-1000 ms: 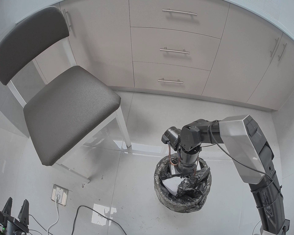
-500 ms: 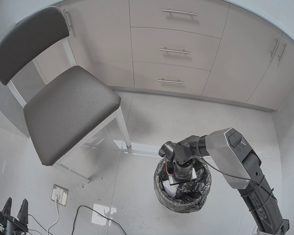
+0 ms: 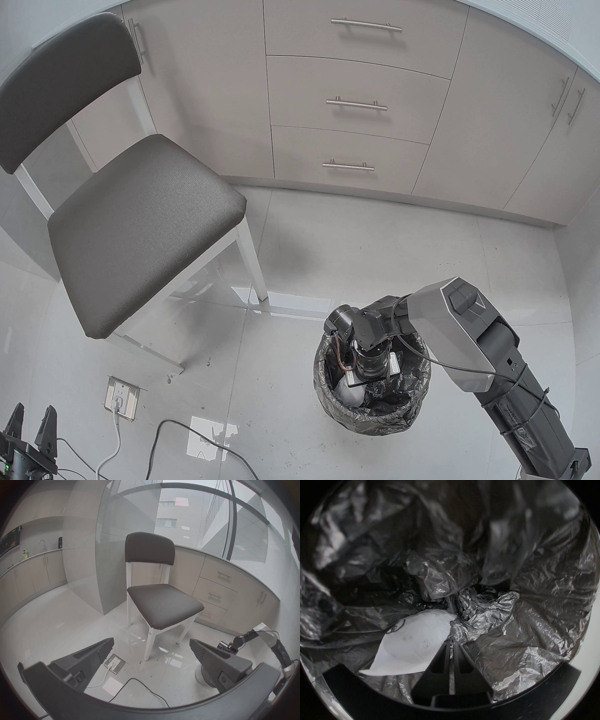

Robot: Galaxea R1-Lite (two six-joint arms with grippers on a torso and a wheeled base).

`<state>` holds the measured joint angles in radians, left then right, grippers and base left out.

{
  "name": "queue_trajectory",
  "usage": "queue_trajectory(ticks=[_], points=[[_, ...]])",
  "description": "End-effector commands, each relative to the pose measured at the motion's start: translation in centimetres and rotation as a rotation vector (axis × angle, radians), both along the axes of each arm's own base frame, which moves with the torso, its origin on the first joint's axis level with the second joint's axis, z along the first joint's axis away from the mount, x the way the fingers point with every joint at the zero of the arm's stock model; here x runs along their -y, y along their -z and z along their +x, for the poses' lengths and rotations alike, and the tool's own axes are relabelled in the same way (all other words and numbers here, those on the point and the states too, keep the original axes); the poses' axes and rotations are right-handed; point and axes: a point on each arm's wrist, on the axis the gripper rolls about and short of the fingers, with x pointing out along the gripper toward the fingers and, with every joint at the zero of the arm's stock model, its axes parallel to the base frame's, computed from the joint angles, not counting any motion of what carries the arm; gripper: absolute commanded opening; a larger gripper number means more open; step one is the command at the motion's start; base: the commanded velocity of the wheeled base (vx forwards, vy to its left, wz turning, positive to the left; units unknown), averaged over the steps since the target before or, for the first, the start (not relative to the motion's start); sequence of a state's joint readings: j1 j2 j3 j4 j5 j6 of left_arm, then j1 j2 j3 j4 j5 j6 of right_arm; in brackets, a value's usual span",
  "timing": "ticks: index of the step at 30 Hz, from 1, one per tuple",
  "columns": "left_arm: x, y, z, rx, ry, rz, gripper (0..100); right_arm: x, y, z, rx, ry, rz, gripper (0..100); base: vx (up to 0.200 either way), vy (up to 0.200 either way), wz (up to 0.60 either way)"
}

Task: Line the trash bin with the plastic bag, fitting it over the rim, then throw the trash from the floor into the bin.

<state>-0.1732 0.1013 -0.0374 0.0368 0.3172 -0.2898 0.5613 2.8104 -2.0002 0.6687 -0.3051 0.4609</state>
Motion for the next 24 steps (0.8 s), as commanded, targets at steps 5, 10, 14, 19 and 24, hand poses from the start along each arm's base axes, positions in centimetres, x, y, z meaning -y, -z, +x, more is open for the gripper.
queue_trajectory(ticks=[5,10,14,19,24], points=[[0.0,0.0,0.0,-0.002,0.000,-0.001,100,0.3,1.6,-0.1,-0.015,-0.001,-0.028,0,0.000,0.000,0.00],[0.0,0.0,0.0,0.000,0.000,-0.002,100,1.0,2.3,0.2,-0.022,0.018,-0.034,0,0.000,0.000,0.00],[0.0,0.0,0.0,-0.002,0.000,-0.001,100,1.5,3.0,0.4,-0.031,0.028,-0.039,0,0.000,0.000,0.00],[0.0,0.0,0.0,0.000,0.000,-0.002,100,1.8,3.8,0.7,-0.019,0.032,-0.032,0,0.000,0.000,0.00],[0.0,0.0,0.0,0.000,0.000,-0.002,100,1.9,3.2,1.0,-0.002,0.023,-0.045,0,0.000,0.000,0.00]])
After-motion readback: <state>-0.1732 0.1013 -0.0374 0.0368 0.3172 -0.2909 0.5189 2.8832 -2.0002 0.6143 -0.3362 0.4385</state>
